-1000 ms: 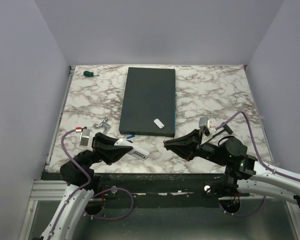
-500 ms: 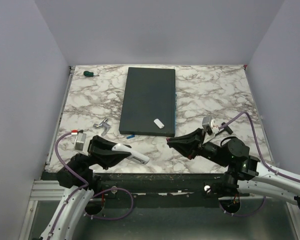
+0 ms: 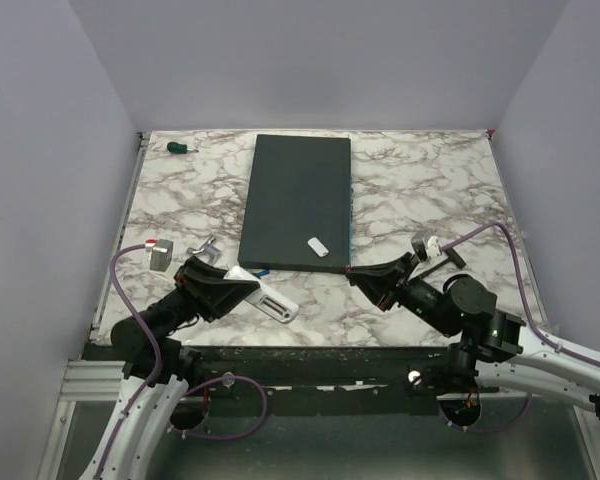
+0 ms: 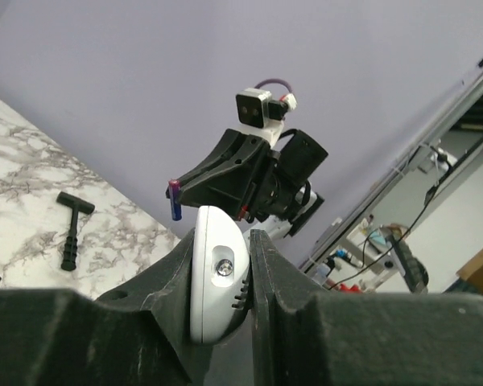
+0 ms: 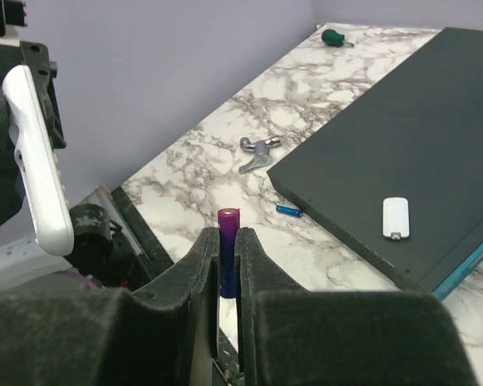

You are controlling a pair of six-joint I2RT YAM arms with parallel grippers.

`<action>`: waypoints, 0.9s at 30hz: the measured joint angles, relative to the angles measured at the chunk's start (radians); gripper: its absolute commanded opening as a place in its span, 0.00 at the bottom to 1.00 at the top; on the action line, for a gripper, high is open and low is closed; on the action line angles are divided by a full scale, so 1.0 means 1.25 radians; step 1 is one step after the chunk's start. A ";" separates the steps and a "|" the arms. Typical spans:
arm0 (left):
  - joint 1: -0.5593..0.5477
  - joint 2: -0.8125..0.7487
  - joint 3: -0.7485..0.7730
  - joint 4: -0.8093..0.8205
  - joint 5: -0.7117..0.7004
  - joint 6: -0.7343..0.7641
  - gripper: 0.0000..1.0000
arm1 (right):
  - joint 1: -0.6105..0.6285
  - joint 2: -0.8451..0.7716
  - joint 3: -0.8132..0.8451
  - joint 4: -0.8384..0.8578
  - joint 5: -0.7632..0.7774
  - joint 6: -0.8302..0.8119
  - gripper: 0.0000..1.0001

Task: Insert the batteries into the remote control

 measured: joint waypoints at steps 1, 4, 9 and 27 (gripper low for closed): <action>0.000 -0.003 0.006 -0.022 -0.010 -0.005 0.00 | 0.000 -0.002 0.000 -0.004 0.013 0.009 0.01; 0.000 -0.006 0.011 -0.063 -0.038 -0.031 0.00 | 0.000 -0.004 0.000 -0.017 0.035 0.021 0.01; 0.000 0.000 -0.001 -0.063 -0.061 -0.090 0.00 | 0.000 0.016 0.012 -0.083 0.047 0.025 0.01; -0.241 0.221 -0.189 0.089 -0.250 -0.102 0.00 | 0.000 0.330 0.485 -0.597 0.034 0.015 0.01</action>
